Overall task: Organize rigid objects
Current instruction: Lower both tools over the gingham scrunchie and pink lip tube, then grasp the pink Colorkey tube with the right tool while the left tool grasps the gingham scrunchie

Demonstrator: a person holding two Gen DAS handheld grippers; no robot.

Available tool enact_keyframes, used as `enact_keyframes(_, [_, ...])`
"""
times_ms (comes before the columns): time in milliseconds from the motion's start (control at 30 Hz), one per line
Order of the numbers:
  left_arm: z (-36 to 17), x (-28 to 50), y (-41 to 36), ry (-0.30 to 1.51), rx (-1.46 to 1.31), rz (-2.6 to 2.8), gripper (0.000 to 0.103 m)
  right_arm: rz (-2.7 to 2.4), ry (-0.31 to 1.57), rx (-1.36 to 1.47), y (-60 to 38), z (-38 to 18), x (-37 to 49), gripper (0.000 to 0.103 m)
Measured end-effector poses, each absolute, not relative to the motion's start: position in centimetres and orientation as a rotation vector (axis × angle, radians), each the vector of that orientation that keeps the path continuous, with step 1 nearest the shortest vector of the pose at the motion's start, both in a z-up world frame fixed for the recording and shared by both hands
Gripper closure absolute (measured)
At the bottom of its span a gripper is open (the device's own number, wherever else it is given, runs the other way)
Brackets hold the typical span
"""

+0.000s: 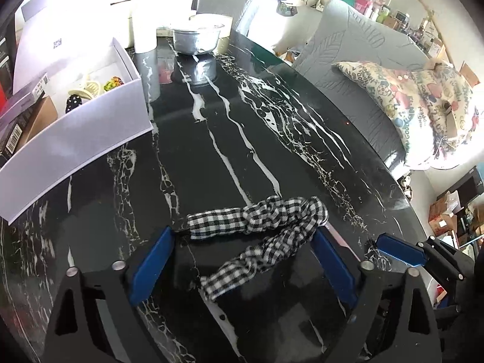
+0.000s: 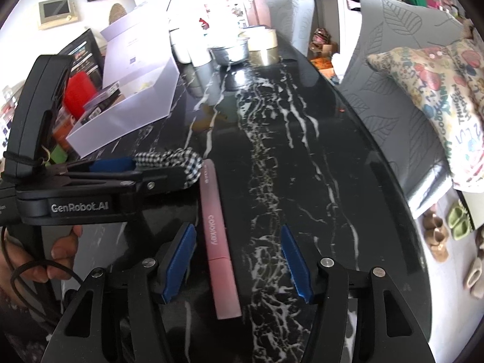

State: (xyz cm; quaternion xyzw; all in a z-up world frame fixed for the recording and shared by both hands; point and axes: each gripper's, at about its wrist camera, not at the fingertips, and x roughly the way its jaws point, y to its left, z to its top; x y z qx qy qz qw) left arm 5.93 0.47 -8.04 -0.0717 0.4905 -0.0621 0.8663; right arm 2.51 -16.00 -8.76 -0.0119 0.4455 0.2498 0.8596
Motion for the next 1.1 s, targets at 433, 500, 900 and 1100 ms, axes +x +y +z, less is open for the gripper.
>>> enact_keyframes(433, [-8.1,6.9,-0.3,1.045,-0.117,-0.152,0.013,0.532,0.92,-0.087,-14.8,-9.0,2.3,0.06])
enact_keyframes(500, [-8.2,6.9,-0.3,1.03,-0.119,-0.156,0.013,0.532,0.919,-0.103,-14.7,-9.0,2.2,0.066])
enact_keyframes(900, [-8.0,6.3,0.2,0.972,-0.066,-0.14,0.067,0.498,0.92,-0.102,-15.1,-9.0,2.5,0.09])
enact_keyframes(1100, [-8.0,6.1,1.1,0.978,-0.118,-0.159,0.067,0.448,0.921,-0.079,-16.6,-8.9,2.8,0.09])
